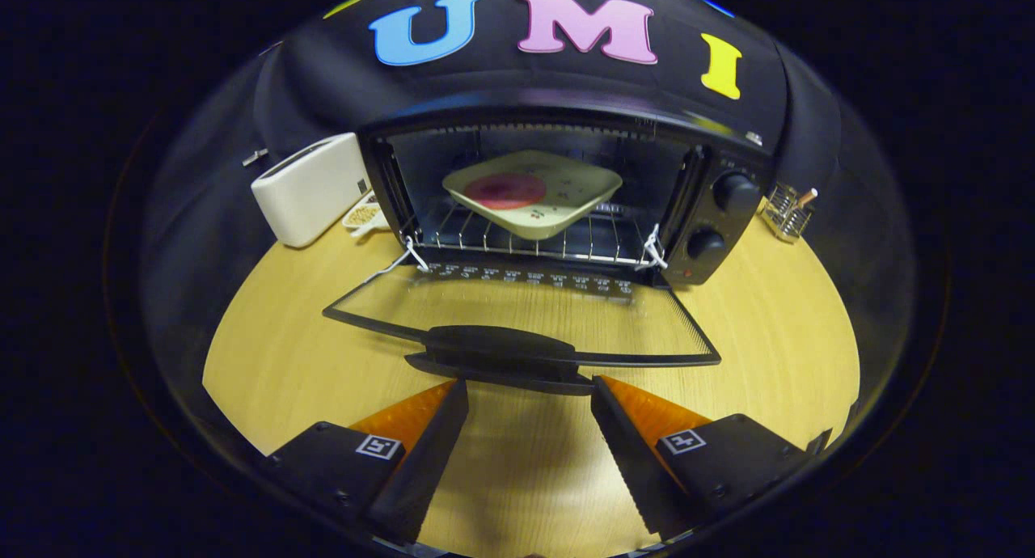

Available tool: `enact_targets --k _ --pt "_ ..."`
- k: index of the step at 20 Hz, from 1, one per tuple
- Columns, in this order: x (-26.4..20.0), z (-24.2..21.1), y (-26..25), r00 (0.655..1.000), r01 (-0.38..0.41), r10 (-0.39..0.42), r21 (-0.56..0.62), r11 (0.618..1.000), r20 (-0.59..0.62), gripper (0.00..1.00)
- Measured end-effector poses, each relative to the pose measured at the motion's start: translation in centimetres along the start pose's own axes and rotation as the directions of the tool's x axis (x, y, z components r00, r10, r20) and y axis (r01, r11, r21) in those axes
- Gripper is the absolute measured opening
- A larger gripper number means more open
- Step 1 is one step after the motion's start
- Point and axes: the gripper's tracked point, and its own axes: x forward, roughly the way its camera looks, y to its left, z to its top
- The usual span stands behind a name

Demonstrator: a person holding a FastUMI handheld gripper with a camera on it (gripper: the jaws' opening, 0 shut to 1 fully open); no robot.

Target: Open the toaster oven, put the food inside, and close the toaster oven door.

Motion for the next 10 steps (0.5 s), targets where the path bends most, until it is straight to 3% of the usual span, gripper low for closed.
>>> enact_targets --k 10 --pt "-0.3 13.3 -1.3 0.973 -0.029 0.023 0.025 0.999 0.23 1.0"
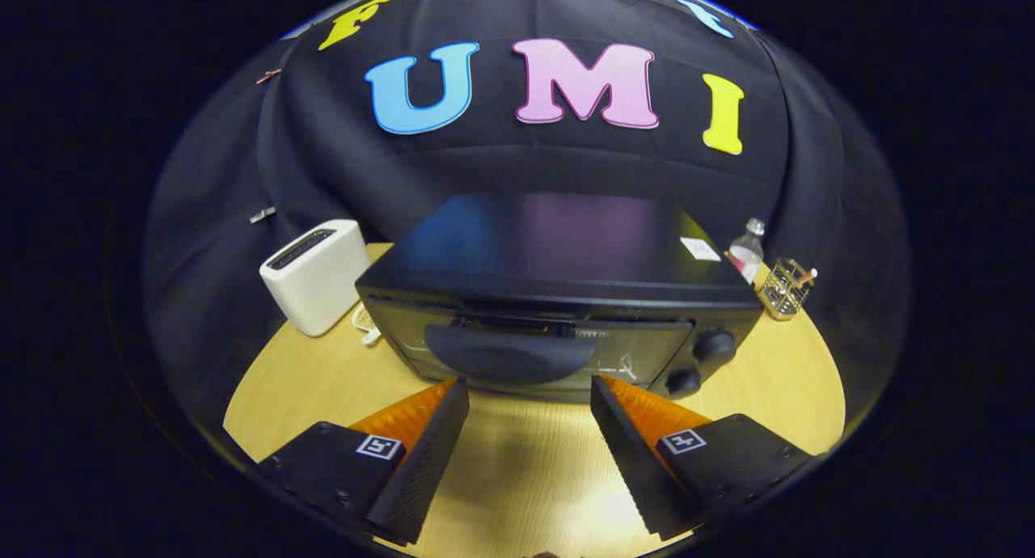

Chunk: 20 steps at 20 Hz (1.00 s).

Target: Open the toaster oven, put the food inside, and close the toaster oven door.

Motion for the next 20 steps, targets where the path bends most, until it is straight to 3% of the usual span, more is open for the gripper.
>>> enact_targets --k 5,8,14,20 --pt "-4.7 4.6 -0.4 0.989 -0.022 0.022 -0.004 1.0 0.148 1.0" --pt "-9.4 7.0 -1.9 0.963 -0.021 0.009 0.04 0.999 0.269 1.0" --pt "-15.7 9.2 -6.6 0.935 0.045 -0.072 0.085 0.995 0.347 0.99" --pt "-20.2 13.2 -9.8 0.885 0.102 -0.15 0.132 0.986 0.441 0.99"
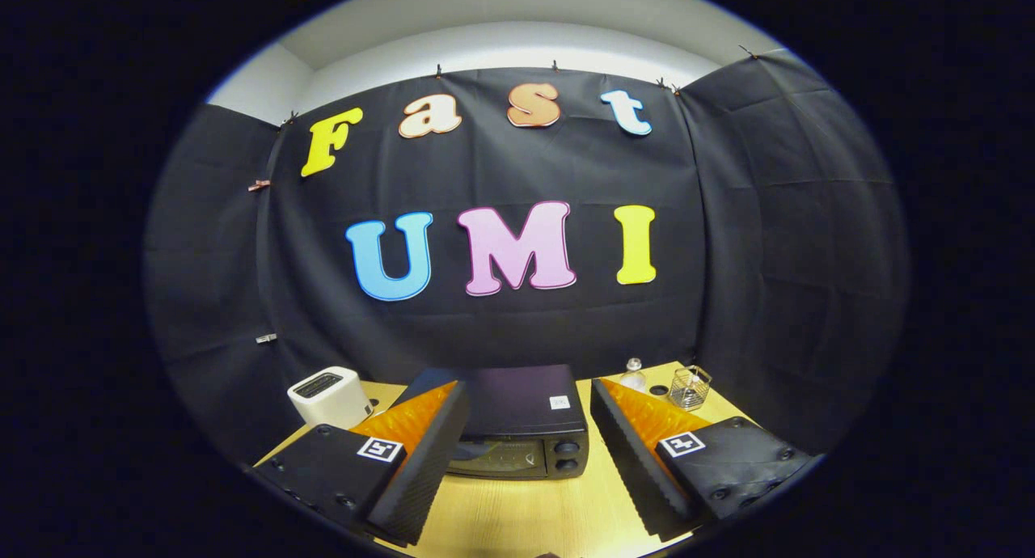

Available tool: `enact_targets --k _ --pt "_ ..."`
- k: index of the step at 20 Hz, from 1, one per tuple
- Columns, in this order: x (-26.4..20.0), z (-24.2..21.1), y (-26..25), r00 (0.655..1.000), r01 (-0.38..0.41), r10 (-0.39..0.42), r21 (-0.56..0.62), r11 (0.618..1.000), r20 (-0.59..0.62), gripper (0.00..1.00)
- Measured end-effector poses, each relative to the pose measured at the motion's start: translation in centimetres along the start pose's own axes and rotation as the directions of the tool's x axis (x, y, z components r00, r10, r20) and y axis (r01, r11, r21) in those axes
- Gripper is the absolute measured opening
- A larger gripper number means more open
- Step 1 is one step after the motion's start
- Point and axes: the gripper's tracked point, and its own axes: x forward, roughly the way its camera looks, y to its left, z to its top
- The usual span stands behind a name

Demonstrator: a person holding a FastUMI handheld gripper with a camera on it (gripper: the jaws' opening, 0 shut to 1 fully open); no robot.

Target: Open the toaster oven, put the food inside, and close the toaster oven door.

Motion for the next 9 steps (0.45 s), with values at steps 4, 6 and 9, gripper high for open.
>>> enact_targets --k 4,6,9 --pt "-0.53 -0.27 -0.52 1.0 0.014 -0.013 0.035 0.999 -0.014 0.99" --pt "-0.61 -0.14 -0.65 1.0 0.013 -0.012 0.033 0.999 -0.016 0.99" --pt "-0.49 -0.26 -0.59 1.0 0.009 -0.008 0.038 0.999 -0.026 0.99"
